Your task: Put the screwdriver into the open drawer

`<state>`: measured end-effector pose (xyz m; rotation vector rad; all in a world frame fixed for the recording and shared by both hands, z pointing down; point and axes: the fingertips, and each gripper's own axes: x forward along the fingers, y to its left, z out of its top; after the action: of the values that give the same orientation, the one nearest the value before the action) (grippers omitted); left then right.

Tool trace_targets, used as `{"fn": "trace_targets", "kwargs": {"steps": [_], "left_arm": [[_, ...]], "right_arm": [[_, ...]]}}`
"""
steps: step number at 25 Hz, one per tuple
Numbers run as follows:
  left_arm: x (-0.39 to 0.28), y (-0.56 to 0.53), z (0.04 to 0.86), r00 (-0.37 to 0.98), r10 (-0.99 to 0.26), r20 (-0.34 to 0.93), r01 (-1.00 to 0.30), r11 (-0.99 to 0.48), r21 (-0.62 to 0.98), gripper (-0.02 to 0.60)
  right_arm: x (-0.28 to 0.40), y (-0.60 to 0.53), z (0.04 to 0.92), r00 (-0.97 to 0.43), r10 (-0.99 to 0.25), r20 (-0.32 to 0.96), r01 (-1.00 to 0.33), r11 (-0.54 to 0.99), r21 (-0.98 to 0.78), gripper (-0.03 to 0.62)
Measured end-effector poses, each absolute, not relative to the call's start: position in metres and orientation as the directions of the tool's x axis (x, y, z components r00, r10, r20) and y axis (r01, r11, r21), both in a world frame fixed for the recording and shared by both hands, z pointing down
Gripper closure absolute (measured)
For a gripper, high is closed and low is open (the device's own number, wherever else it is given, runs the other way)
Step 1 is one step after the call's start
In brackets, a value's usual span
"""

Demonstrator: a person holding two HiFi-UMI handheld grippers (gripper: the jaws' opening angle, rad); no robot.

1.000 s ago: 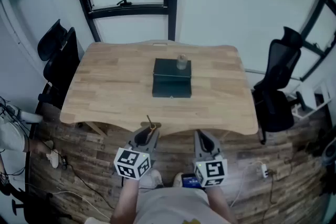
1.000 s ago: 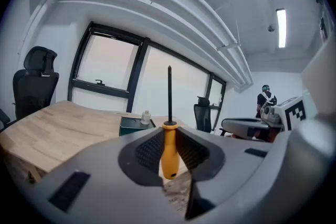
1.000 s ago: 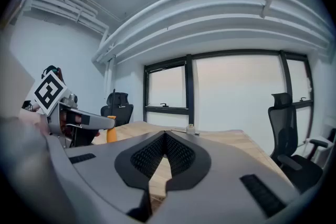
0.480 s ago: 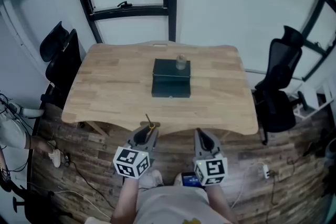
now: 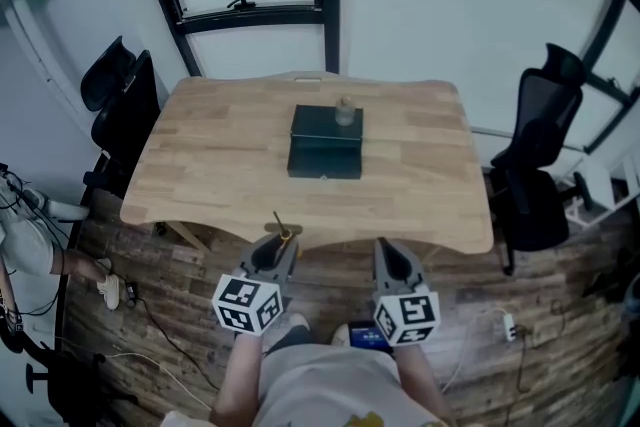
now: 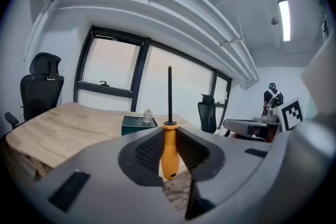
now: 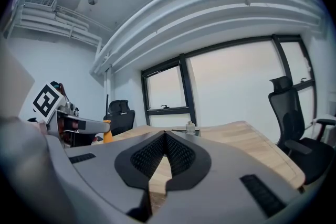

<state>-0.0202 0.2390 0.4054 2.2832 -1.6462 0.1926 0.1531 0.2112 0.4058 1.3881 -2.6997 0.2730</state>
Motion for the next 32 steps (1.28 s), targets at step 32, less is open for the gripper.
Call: {"fn": "trace_targets", "kwargs": {"steps": [32], "left_arm": [[-0.063, 0.061, 0.451, 0.392, -0.848, 0.355, -0.911, -0.306, 0.275, 0.509]], "right_arm": [[0.124, 0.057, 0.442, -0.509, -0.811, 0.288, -0.858, 0.503, -0.099, 0.597]]}}
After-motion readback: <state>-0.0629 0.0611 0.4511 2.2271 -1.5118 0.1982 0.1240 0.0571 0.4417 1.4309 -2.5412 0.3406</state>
